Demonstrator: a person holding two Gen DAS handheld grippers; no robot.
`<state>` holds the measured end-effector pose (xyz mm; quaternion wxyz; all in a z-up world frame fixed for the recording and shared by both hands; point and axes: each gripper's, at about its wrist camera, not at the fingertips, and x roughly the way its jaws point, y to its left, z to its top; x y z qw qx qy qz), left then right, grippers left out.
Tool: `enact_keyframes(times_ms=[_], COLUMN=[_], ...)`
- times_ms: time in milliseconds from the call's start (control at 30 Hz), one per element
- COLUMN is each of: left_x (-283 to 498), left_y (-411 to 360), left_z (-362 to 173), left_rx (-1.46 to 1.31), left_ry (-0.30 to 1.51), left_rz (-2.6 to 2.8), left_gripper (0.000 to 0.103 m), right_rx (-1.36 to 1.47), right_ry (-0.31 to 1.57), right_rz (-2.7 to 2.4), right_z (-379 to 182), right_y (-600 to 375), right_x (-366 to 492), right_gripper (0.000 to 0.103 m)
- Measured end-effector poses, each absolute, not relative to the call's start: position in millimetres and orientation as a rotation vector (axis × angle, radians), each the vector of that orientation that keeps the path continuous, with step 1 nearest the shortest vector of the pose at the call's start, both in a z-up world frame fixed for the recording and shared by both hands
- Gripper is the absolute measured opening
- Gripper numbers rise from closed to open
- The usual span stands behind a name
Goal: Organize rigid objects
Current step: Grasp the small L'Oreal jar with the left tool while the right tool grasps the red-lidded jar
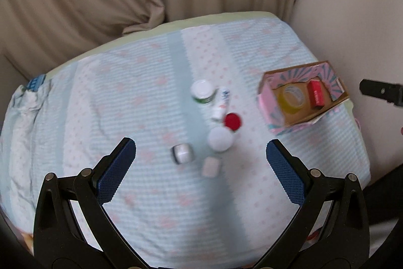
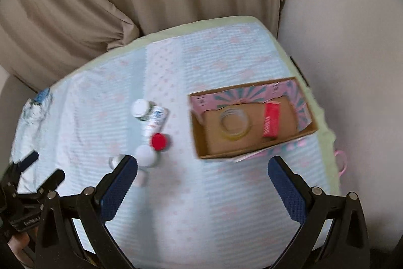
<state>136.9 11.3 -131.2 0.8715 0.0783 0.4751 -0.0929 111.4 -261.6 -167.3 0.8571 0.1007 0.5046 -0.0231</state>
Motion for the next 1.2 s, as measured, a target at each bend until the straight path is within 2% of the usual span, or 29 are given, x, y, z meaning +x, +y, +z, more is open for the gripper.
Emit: enact_keyframes(times_ms=[233, 500, 1200], left_x=[139.0, 164.9, 250.1], left_y=[74.1, 112.1, 89.9], left_z=[-148.4, -200.5, -391.7], left_rx=[0.141, 0.047, -0.082], left_ry=[1.028, 1.146, 1.462], left_rz=[-0.212, -0.199, -0.115], left_gripper=[0.103, 0.103, 0.103], right_rx=[0.276, 0.335, 0.306], right_ry=[1.037, 1.072, 1.368], right_rz=[-0.068, -0.108, -0.114], right_z=[-171.5, -204.0, -382.2], right_y=[-189.6, -144.6, -117.5], right_x=[103.6, 115.9, 253.8], right_gripper=[0.103, 0.103, 0.103])
